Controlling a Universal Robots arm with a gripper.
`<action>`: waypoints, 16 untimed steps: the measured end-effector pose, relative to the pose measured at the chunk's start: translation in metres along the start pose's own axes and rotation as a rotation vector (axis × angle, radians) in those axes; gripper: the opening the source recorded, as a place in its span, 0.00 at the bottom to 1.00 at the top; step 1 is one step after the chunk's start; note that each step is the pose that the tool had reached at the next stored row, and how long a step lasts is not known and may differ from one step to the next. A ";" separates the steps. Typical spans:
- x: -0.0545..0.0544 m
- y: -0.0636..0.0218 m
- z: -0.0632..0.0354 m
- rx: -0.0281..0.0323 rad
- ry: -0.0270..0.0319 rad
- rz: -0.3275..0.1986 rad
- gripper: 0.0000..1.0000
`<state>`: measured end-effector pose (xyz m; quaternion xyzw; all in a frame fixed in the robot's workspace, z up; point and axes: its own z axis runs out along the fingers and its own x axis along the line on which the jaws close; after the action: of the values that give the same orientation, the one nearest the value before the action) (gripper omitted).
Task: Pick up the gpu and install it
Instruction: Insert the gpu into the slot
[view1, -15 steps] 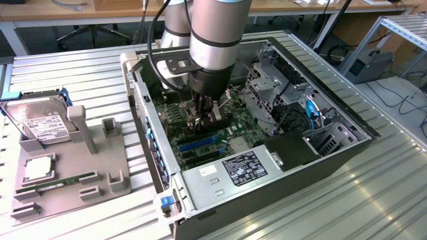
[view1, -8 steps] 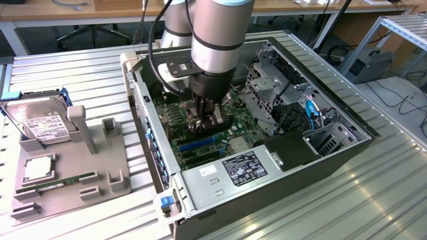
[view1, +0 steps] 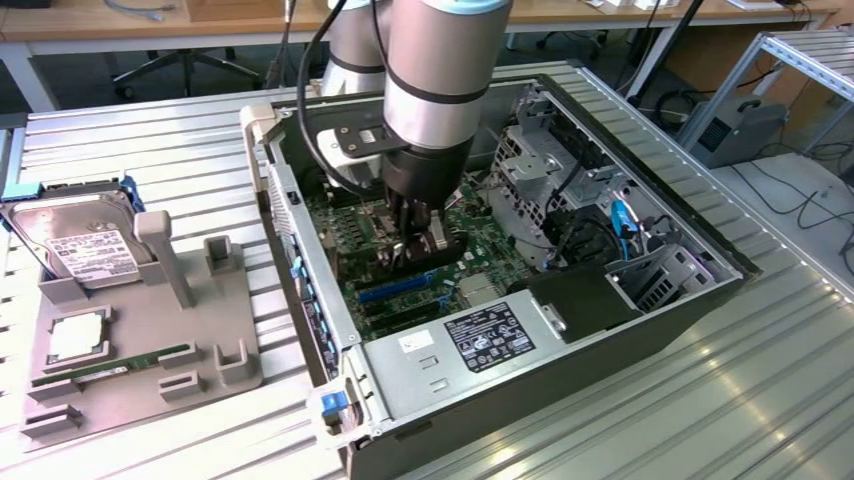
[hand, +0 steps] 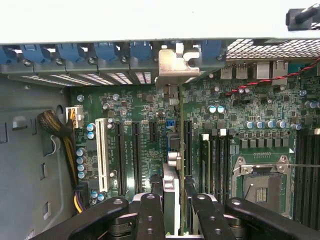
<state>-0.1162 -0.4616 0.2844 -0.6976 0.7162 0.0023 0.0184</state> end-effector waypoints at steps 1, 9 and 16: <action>0.000 0.0001 0.0001 0.0000 -0.0001 0.000 0.27; 0.001 0.0022 0.0008 0.0001 0.0000 0.000 0.27; 0.001 0.0054 0.0013 0.0000 0.0000 0.000 0.27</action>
<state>-0.1216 -0.4624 0.2830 -0.6976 0.7162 0.0023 0.0184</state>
